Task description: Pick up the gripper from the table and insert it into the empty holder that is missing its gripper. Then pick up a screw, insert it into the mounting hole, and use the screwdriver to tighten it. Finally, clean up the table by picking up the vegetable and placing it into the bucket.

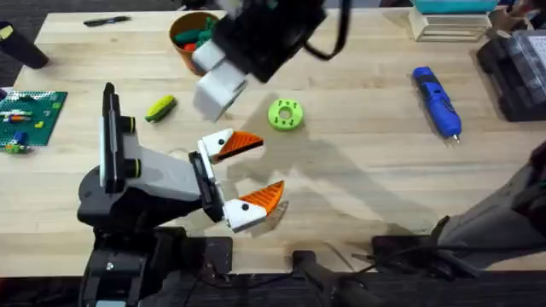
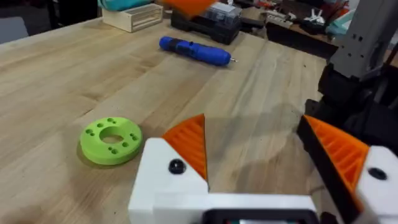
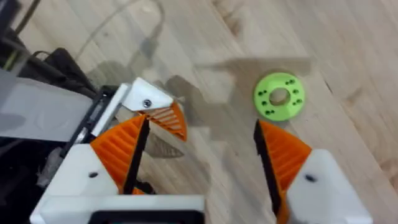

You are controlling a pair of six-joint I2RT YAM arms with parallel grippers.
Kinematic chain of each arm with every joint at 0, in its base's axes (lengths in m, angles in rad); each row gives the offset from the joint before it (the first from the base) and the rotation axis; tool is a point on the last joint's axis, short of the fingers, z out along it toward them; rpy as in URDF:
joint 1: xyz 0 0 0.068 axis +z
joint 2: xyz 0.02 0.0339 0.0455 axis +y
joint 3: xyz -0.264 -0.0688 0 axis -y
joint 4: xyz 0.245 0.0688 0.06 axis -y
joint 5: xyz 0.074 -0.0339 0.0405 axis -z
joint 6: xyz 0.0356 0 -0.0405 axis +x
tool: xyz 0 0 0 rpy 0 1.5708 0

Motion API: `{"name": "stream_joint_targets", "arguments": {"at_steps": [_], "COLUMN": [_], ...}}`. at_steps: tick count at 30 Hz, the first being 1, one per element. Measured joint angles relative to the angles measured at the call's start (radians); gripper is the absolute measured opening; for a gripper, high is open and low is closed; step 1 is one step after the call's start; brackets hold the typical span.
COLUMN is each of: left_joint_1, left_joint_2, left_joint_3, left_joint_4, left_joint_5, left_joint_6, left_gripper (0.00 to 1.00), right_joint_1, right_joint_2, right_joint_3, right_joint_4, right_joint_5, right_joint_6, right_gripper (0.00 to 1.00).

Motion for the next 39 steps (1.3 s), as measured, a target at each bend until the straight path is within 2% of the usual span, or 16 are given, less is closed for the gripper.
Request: {"name": "stream_joint_targets", "arguments": {"at_steps": [5,6,7,11,12,17,24,27,32,35,39], "left_joint_1": [0.0,0.0,0.0,0.0,0.0,0.0,0.0,0.0,0.0,0.0,0.0], "left_joint_2": [0.0,0.0,0.0,0.0,0.0,0.0,0.0,0.0,0.0,0.0,0.0], "left_joint_3": [0.0,0.0,0.0,0.0,0.0,0.0,0.0,0.0,0.0,0.0,0.0], "left_joint_4": [0.0,0.0,0.0,0.0,0.0,0.0,0.0,0.0,0.0,0.0,0.0], "left_joint_5": [0.0,0.0,0.001,0.001,0.001,0.001,0.001,0.001,0.001,0.001,0.001], "left_joint_6": [0.0,-0.002,0.0,0.001,0.006,0.007,0.007,0.007,0.007,0.007,0.007], "left_gripper": [0.89,0.859,0.741,0.116,0.03,0.012,0.009,0.009,0.009,0.009,0.009], "right_joint_1": [-0.059,-0.06,-0.061,-0.06,-0.06,-0.067,-0.218,-0.292,-0.443,-0.587,-0.793], "right_joint_2": [-0.021,-0.022,-0.022,-0.022,-0.022,-0.023,-0.124,-0.206,-0.378,-0.482,-0.565], "right_joint_3": [0.0,0.0,0.0,0.0,0.0,0.0,-0.04,-0.148,-0.425,-0.583,-0.715], "right_joint_4": [-0.034,-0.035,-0.035,-0.05,-0.061,-0.132,-0.217,-0.17,-0.04,0.025,0.079], "right_joint_5": [0.009,0.01,0.01,0.019,0.026,0.071,0.132,0.152,0.163,0.164,0.14], "right_joint_6": [0.001,0.001,0.001,0.001,0.001,0.008,0.057,0.075,0.081,0.064,-0.036], "right_gripper": [0.993,0.993,0.994,0.994,0.994,0.994,0.994,0.994,0.994,0.994,0.994]}}
